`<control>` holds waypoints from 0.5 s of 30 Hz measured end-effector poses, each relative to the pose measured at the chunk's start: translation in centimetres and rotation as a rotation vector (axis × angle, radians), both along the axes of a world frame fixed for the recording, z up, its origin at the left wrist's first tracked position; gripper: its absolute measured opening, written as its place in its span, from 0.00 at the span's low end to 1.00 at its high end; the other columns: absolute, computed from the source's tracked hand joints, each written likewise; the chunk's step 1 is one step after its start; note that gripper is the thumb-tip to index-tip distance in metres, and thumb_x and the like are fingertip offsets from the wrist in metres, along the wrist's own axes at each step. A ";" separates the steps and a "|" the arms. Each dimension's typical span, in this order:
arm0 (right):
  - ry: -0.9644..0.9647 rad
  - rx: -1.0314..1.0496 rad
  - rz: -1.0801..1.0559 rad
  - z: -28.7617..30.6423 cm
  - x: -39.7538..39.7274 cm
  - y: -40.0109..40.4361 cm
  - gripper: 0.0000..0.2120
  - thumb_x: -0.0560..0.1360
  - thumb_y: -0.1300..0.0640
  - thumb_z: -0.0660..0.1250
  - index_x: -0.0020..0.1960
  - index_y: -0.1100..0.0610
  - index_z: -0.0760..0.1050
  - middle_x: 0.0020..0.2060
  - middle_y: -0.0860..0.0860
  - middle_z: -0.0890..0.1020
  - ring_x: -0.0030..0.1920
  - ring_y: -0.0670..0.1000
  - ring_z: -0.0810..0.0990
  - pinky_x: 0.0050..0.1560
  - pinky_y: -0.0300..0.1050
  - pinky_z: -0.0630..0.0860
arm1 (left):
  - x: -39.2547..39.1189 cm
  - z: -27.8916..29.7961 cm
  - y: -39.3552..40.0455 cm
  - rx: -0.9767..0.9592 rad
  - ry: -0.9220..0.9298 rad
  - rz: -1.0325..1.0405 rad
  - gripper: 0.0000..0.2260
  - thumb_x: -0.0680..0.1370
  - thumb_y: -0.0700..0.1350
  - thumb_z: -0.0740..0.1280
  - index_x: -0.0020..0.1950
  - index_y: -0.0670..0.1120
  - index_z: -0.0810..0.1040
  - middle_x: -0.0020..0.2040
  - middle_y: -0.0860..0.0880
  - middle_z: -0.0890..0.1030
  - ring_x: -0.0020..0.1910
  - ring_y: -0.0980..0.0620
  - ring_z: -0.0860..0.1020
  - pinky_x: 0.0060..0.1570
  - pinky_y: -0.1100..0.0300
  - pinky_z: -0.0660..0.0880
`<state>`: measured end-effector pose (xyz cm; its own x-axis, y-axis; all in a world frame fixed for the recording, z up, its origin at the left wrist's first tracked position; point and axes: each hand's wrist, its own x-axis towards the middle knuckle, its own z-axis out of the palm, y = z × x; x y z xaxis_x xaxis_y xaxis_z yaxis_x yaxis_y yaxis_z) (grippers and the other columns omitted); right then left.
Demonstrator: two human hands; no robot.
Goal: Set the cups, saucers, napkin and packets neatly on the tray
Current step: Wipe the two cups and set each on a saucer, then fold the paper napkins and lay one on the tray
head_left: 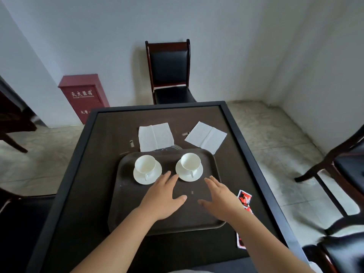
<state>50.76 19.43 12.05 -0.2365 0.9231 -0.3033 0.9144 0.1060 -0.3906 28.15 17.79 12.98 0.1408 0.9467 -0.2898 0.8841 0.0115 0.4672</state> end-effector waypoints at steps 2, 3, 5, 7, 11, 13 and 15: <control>0.003 0.001 -0.009 0.2 1.3 1.1 0.40 0.74 0.37 0.66 0.78 0.47 0.51 0.79 0.46 0.52 0.77 0.51 0.56 0.69 0.53 0.67 | 1.5 0.5 1.4 0.028 -0.012 -0.001 0.35 0.75 0.67 0.59 0.79 0.58 0.51 0.80 0.55 0.49 0.78 0.52 0.49 0.73 0.51 0.55; 0.002 0.004 -0.010 0.3 1.9 1.7 0.40 0.74 0.37 0.65 0.78 0.47 0.51 0.79 0.46 0.52 0.77 0.51 0.56 0.69 0.52 0.66 | 2.3 0.8 2.2 0.044 -0.018 0.001 0.35 0.75 0.66 0.59 0.78 0.58 0.52 0.80 0.55 0.50 0.78 0.51 0.49 0.72 0.50 0.56; -0.006 0.016 -0.004 0.4 3.1 3.3 0.40 0.73 0.36 0.65 0.78 0.47 0.51 0.79 0.46 0.52 0.77 0.50 0.56 0.68 0.52 0.67 | 3.8 1.2 3.8 0.069 -0.023 0.013 0.34 0.76 0.65 0.60 0.78 0.57 0.53 0.80 0.54 0.51 0.78 0.50 0.49 0.72 0.49 0.56; -0.011 0.023 0.000 0.4 4.1 5.2 0.40 0.73 0.36 0.65 0.78 0.47 0.52 0.79 0.46 0.53 0.77 0.50 0.56 0.67 0.52 0.67 | 5.2 1.6 5.6 0.094 -0.021 0.033 0.32 0.77 0.63 0.60 0.78 0.55 0.56 0.80 0.53 0.53 0.78 0.49 0.51 0.72 0.48 0.58; 0.008 0.043 0.022 0.3 5.9 10.0 0.39 0.74 0.37 0.66 0.78 0.49 0.54 0.78 0.47 0.56 0.76 0.52 0.58 0.67 0.53 0.68 | 7.8 2.0 9.8 0.107 0.020 0.042 0.31 0.77 0.62 0.61 0.77 0.54 0.59 0.79 0.51 0.56 0.77 0.47 0.54 0.71 0.46 0.60; 0.012 0.060 0.047 0.1 6.5 12.5 0.36 0.74 0.38 0.66 0.76 0.50 0.58 0.77 0.48 0.61 0.74 0.53 0.62 0.65 0.54 0.70 | 8.7 1.7 12.1 0.113 0.053 0.034 0.31 0.77 0.62 0.61 0.76 0.52 0.61 0.79 0.50 0.58 0.77 0.48 0.55 0.70 0.47 0.61; 0.001 0.062 0.072 -0.2 6.8 15.0 0.35 0.74 0.38 0.66 0.75 0.51 0.60 0.75 0.48 0.63 0.73 0.53 0.63 0.64 0.55 0.72 | 9.3 1.1 14.3 0.113 0.074 0.041 0.31 0.77 0.62 0.61 0.76 0.51 0.62 0.78 0.50 0.60 0.76 0.48 0.58 0.69 0.47 0.62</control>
